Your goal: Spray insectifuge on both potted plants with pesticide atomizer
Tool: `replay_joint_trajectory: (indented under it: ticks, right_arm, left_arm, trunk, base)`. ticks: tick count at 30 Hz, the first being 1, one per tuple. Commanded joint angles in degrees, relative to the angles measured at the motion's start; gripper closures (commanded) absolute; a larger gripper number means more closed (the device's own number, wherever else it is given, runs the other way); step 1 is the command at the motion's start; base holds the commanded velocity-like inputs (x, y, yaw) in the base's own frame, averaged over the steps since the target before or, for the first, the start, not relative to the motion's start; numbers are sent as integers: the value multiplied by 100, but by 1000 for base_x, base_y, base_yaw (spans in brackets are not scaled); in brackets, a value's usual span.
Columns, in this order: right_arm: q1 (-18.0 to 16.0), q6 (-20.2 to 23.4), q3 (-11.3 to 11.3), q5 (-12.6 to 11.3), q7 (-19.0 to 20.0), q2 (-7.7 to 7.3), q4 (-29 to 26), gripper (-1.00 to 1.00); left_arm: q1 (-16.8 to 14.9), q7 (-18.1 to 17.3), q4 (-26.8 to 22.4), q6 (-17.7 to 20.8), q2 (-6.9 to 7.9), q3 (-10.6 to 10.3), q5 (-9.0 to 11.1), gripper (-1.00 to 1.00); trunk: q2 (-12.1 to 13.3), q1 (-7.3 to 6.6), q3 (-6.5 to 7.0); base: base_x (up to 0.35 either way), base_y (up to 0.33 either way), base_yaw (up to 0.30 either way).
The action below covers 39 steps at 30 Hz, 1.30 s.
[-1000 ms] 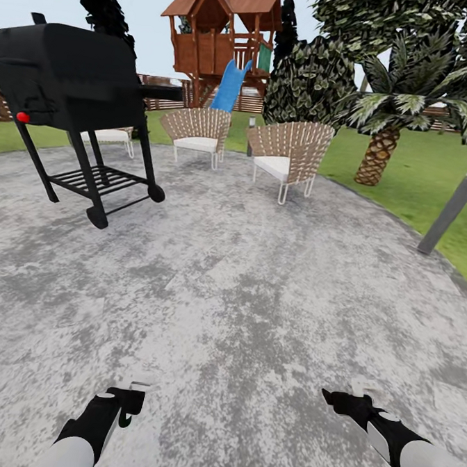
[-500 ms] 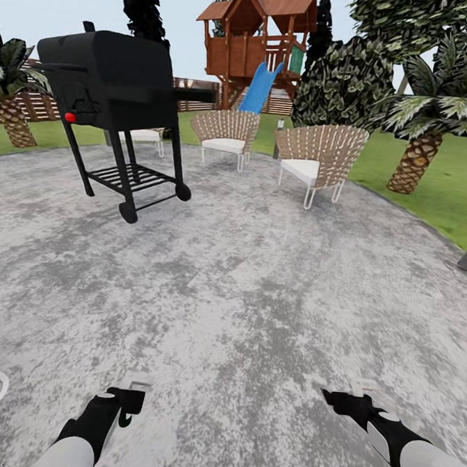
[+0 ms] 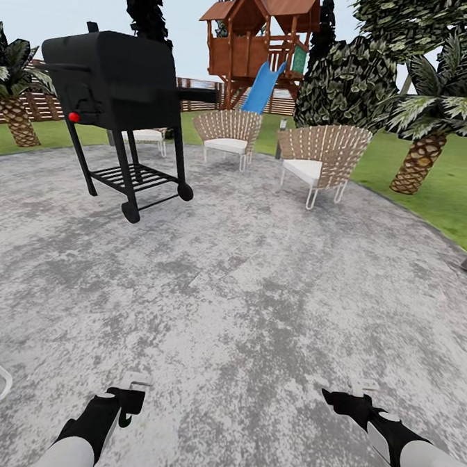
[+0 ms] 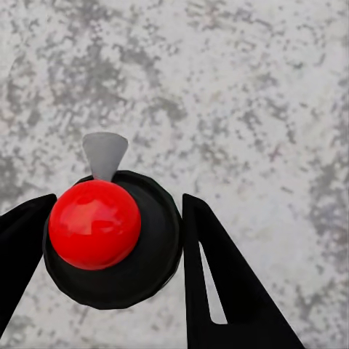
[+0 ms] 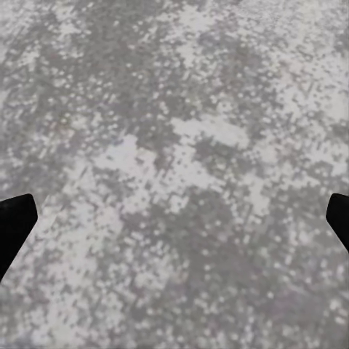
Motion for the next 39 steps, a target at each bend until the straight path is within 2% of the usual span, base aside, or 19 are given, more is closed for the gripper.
replay_joint_trajectory:
  ticks: [1, 6, 13, 19, 33, 39]
  right_arm:
    - [-4, -16, -46, 16, 31, -1, 7, -100]
    - [-4, -16, -46, 16, 28, -2, 7, -100]
    - [-4, -16, -46, 16, 25, -2, 7, -100]
    - [-4, -16, -46, 16, 26, -6, 7, -100]
    - [-4, -14, -46, 15, 46, -9, -1, -100]
    - [-4, -13, -46, 16, 20, -6, 5, -100]
  left_arm:
    - [-4, -51, -19, 18, -9, 48, -46, 100]
    - [-4, -51, -19, 20, -9, 48, -46, 100]
    - [-4, -51, -19, 23, -9, 48, -45, 100]
    - [-4, -51, -19, 23, -9, 48, -44, 100]
    - [-4, -51, -19, 23, -9, 48, -44, 100]
    - [-4, -51, -19, 23, -9, 48, -44, 100]
  trunk:
    - [-2, -1, -5]
    - [-2, -1, -5]
    - [-2, -1, -5]
    - [-2, -1, -5]
    - [-2, -1, -6]
    - [-2, -1, -23]
  base:
    - [0, 0, 0]
    - [0, 0, 14]
    - [53, 0, 213]
    - [293, 0, 236]
    - [333, 0, 18]
    - [334, -53, 186]
